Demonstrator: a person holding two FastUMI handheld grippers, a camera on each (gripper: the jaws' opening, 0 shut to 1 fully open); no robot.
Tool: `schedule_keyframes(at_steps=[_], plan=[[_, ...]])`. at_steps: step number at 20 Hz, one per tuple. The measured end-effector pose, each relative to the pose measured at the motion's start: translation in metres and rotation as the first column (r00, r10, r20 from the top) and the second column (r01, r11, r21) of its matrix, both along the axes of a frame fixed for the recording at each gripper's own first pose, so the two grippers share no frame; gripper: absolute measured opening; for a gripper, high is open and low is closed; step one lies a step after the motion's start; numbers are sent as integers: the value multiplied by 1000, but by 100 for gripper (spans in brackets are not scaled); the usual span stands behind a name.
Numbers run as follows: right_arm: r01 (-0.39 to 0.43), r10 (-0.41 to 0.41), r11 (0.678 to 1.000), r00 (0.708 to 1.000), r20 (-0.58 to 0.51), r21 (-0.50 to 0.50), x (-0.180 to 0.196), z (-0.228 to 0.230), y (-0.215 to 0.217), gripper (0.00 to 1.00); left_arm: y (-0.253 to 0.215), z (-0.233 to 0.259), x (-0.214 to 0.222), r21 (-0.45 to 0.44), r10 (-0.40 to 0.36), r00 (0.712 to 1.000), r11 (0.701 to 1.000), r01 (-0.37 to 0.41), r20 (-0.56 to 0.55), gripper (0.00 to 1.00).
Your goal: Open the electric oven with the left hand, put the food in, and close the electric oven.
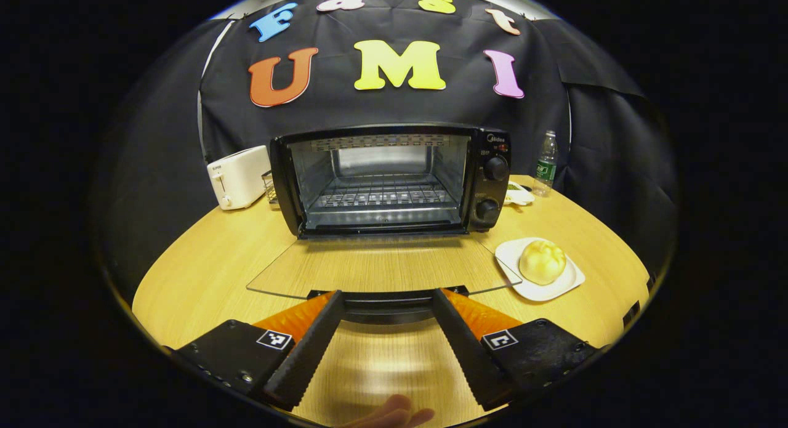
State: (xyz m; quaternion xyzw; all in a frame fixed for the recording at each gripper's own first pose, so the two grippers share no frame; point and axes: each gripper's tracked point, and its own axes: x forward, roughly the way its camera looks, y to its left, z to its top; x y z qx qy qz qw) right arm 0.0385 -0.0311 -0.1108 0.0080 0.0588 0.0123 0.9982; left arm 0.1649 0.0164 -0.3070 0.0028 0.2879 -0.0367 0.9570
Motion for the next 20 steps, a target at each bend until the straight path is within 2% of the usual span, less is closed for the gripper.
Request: schedule_keyframes(at_steps=[1, 2, 4, 5, 6, 7, 11, 15, 20], plan=[[-2, 2, 1000, 1000, -12, -3, 1, -4, 1, 97, 0, -10, -2, -8, 5, 1000, 1000, -5, -22, 88], [-3, 2, 1000, 1000, -20, -8, 2, -7, 2, 97, 0, -19, -5, -17, 10, 999, 1000, -11, -46, 96], [0, -1, 1000, 1000, -28, -19, 5, -12, 3, 97, 0, -16, -5, 2, -6, 1000, 1000, 6, -28, 96], [6, -6, 1000, 999, -33, -23, 7, -14, 2, 97, 0, -10, -5, -12, -13, 1000, 1000, 12, -16, 95], [9, -10, 1000, 999, -40, -26, 10, -17, 2, 97, -1, -3, -7, -45, -15, 1000, 999, 14, -10, 89], [10, -12, 1000, 999, -50, -27, 12, -22, 4, 97, 0, 7, -11, -75, -13, 1000, 997, 14, 2, 95], [16, -19, 999, 996, -86, -33, 30, -40, 8, 97, 11, 64, -25, -98, -1, 993, 995, 13, 117, 94], [1, -9, 998, 992, -129, -56, 53, -69, 17, 97, 24, 125, -53, -150, 30, 973, 989, 5, 229, 94], [22, -39, 997, 969, -244, -74, 92, -130, 16, 98, 54, 194, -87, -78, 79, 922, 996, -53, 379, 94]])
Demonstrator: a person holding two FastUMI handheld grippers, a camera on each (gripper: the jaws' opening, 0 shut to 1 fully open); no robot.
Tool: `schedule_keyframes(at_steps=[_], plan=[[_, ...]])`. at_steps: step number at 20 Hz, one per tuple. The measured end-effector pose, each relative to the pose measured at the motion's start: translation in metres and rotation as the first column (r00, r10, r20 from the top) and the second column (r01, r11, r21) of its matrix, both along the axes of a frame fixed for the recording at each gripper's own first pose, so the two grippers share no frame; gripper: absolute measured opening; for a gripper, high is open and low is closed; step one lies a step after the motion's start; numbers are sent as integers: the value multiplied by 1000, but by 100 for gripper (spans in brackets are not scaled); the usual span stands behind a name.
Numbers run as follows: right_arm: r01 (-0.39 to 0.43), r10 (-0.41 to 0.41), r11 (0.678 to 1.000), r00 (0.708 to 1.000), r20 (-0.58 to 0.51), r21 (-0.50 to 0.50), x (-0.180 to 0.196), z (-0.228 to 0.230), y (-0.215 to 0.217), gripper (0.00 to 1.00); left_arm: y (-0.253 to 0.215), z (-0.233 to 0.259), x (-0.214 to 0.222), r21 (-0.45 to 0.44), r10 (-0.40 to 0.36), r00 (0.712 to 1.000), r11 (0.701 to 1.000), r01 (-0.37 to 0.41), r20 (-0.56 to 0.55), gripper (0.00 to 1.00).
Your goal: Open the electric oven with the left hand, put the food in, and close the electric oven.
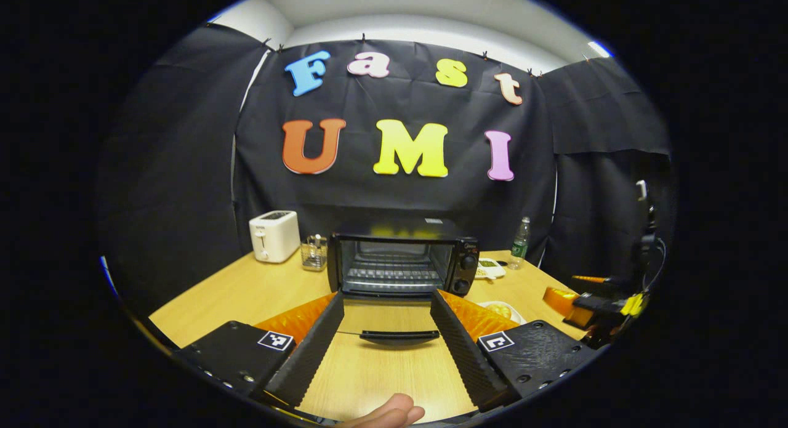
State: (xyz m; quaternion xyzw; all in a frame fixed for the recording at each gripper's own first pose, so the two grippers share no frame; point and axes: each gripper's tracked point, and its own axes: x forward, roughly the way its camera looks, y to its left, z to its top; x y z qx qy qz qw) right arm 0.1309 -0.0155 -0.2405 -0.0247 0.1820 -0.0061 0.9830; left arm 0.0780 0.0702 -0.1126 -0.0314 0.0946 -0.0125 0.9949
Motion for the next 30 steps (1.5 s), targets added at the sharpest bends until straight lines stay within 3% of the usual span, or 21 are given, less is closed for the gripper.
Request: schedule_keyframes(at_steps=[3, 8, 9, 10, 14, 15, 17, 19, 20, 21, 22, 23, 24, 26, 30], plan=[[19, -17, 999, 996, -91, 31, 19, -44, 0, 98, 17, 32, -24, 41, 48, 997, 998, -51, 68, 93], [26, -11, 997, 981, -195, 75, 47, -95, 13, 98, 23, 59, -55, 89, 57, 991, 994, -68, 124, 93], [33, -16, 997, 978, -207, 76, 53, -102, 14, 98, 24, 64, -58, 96, 55, 990, 993, -67, 130, 84], [46, -29, 997, 974, -225, 68, 59, -109, 13, 98, 26, 67, -58, 97, 59, 990, 993, -72, 127, 94], [93, -79, 995, 956, -281, 35, 78, -130, 8, 98, 37, 80, -48, 67, 81, 987, 994, -91, 135, 95], [96, -79, 994, 953, -293, 44, 82, -136, 8, 98, 37, 82, -45, 61, 80, 987, 994, -89, 137, 100], [92, -70, 994, 947, -312, 55, 88, -141, 11, 98, 41, 86, -36, 47, 83, 986, 995, -90, 141, 95], [90, -72, 995, 951, -302, 47, 93, -136, 10, 97, 39, 86, -24, 44, 70, 988, 996, -77, 138, 100], [95, -74, 994, 948, -311, 52, 93, -139, 10, 96, 37, 86, -19, 43, 64, 989, 997, -70, 137, 95], [98, -75, 994, 947, -311, 58, 93, -140, 10, 95, 36, 84, -14, 40, 58, 989, 997, -63, 134, 100], [97, -73, 993, 948, -311, 62, 93, -138, 10, 93, 34, 81, -10, 36, 49, 990, 998, -54, 129, 95], [97, -72, 993, 948, -311, 66, 92, -139, 11, 91, 31, 78, -6, 30, 38, 992, 999, -42, 123, 100], [98, -72, 993, 948, -309, 71, 92, -138, 11, 89, 27, 76, -2, 24, 27, 993, 999, -31, 118, 95], [102, -72, 991, 948, -310, 81, 90, -137, 10, 86, 27, 70, 1, 19, 17, 994, 1000, -19, 108, 95], [82, -44, 987, 963, -265, 136, 86, -118, 27, 84, 30, 67, 4, 15, 11, 992, 1000, -13, 125, 96]])
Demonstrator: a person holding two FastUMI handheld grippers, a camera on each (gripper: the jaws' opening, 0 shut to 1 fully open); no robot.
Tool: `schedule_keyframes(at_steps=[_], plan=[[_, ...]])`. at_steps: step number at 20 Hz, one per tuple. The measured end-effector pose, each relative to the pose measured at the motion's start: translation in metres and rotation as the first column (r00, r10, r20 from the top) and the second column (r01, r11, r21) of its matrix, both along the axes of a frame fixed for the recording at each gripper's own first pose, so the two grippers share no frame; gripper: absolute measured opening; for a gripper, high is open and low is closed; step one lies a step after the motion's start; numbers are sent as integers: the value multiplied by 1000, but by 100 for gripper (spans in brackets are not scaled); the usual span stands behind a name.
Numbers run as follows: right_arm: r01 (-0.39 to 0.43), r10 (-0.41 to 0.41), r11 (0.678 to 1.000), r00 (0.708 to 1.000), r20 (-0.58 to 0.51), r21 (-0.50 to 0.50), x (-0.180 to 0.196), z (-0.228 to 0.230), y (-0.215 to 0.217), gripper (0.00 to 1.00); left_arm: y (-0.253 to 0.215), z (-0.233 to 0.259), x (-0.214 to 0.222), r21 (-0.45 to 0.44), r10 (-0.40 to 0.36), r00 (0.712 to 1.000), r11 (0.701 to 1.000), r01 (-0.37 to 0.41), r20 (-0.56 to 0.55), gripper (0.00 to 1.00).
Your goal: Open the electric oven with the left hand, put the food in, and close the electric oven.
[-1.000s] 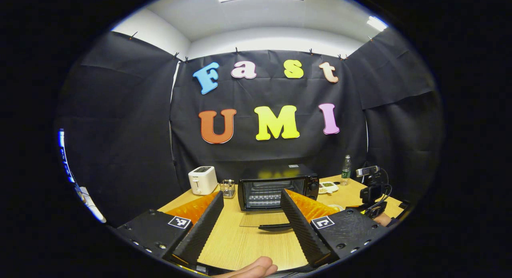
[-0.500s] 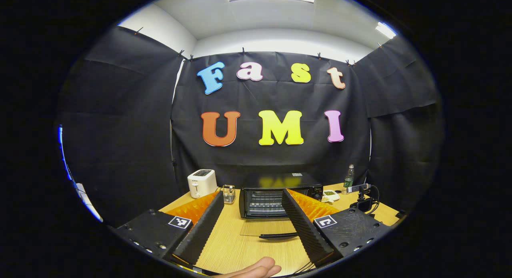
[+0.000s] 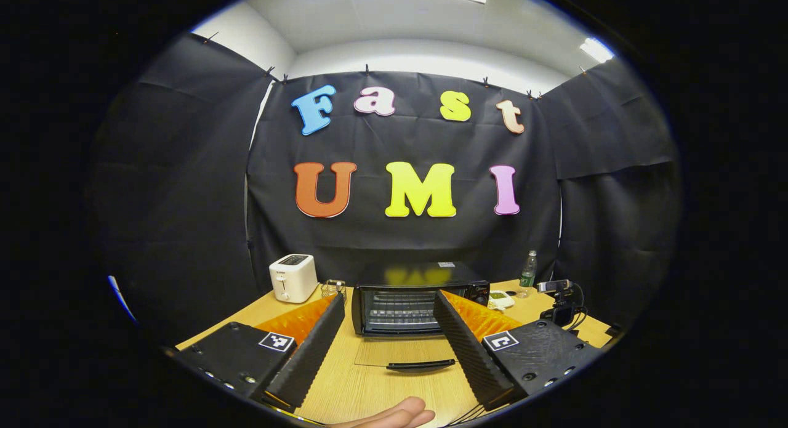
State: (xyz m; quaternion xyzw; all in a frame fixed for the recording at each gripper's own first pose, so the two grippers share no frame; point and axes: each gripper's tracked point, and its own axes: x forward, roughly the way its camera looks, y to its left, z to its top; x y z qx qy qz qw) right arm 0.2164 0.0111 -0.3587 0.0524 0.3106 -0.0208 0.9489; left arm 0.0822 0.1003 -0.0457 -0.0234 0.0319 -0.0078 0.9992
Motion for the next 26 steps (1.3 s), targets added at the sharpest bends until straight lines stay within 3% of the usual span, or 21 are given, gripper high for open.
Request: schedule_keyframes(at_steps=[4, 5, 6, 11, 15, 19, 23, 26], plan=[[-43, 31, 993, 994, 104, 111, 0, 35, 42, 83, 8, 2, -2, -13, 3, 1000, 1000, -3, 17, 95], [-56, 37, 989, 991, 131, 140, 4, 43, 53, 83, 13, 1, -1, -15, 15, 1000, 1000, -15, 19, 100], [-76, 53, 984, 988, 143, 163, 7, 47, 66, 83, 18, 2, -2, -15, 25, 999, 1000, -25, 22, 95], [-135, 76, 949, 975, 208, 285, 28, 63, 133, 83, 37, -2, -1, -45, 60, 998, 997, -59, 12, 95], [-105, 1, 898, 972, 236, 427, 53, 73, 174, 82, 54, -13, 2, -79, 100, 995, 992, -101, -16, 94], [-19, -98, 842, 977, 188, 540, 86, 74, 195, 82, 71, -17, 5, -83, 137, 990, 987, -140, -35, 94], [84, -193, 863, 966, 171, 498, 134, 66, 192, 82, 70, -6, 8, -101, 122, 993, 987, -122, -9, 94], [122, -237, 851, 957, 166, 510, 170, 59, 195, 82, 68, -9, 10, -73, 117, 993, 990, -118, -15, 94]])
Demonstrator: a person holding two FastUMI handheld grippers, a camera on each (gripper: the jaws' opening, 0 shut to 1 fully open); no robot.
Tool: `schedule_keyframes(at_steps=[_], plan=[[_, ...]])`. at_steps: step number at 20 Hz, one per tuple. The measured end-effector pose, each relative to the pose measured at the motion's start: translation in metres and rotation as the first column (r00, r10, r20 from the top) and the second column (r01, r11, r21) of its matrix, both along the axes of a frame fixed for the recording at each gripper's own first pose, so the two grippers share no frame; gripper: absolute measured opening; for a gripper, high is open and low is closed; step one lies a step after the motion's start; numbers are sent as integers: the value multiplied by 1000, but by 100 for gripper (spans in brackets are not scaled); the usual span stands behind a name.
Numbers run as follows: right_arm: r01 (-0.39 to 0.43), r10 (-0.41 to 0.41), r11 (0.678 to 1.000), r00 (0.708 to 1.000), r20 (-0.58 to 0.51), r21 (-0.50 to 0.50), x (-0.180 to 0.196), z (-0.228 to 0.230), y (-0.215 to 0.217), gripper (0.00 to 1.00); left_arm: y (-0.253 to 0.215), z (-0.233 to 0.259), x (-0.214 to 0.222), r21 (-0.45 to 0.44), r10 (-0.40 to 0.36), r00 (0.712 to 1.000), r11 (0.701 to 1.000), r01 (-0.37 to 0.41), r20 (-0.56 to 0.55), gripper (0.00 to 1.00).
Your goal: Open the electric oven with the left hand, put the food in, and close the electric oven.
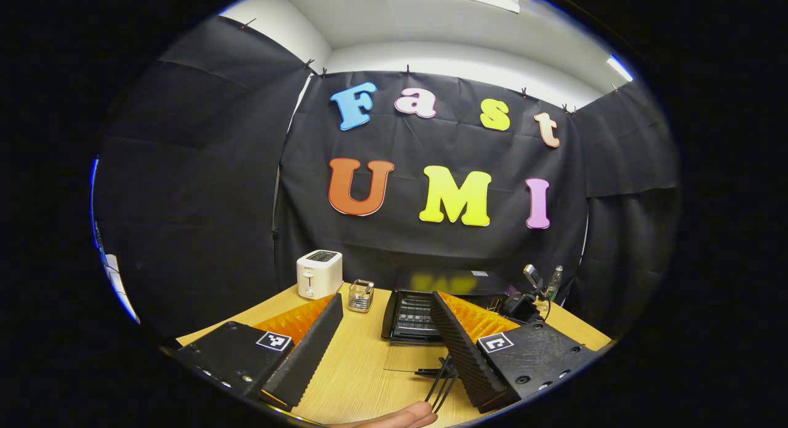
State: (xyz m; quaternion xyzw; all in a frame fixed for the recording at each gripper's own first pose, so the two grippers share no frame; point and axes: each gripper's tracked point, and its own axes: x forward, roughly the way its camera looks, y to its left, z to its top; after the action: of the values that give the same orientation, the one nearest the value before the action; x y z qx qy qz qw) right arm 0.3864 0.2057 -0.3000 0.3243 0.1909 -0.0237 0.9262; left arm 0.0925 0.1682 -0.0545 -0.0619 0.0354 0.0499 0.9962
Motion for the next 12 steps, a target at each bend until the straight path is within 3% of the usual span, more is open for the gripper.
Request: schedule_keyframes(at_steps=[3, 6, 9, 12], plan=[[30, -30, 999, 1000, 7, 15, 26, -7, 2, 82, -7, -6, 4, -22, -37, 999, 999, 37, -21, 94], [28, -27, 999, 998, 65, -27, 44, -1, 3, 82, -1, -6, 8, -5, -25, 1000, 1000, 25, -19, 94], [6, 8, 989, 995, 97, -147, 50, -3, 9, 82, -4, -14, 11, 9, -34, 999, 999, 34, -35, 94], [-15, 30, 981, 997, 75, -191, 52, -16, 6, 83, -3, -19, 11, 18, -36, 998, 999, 37, -54, 94]])
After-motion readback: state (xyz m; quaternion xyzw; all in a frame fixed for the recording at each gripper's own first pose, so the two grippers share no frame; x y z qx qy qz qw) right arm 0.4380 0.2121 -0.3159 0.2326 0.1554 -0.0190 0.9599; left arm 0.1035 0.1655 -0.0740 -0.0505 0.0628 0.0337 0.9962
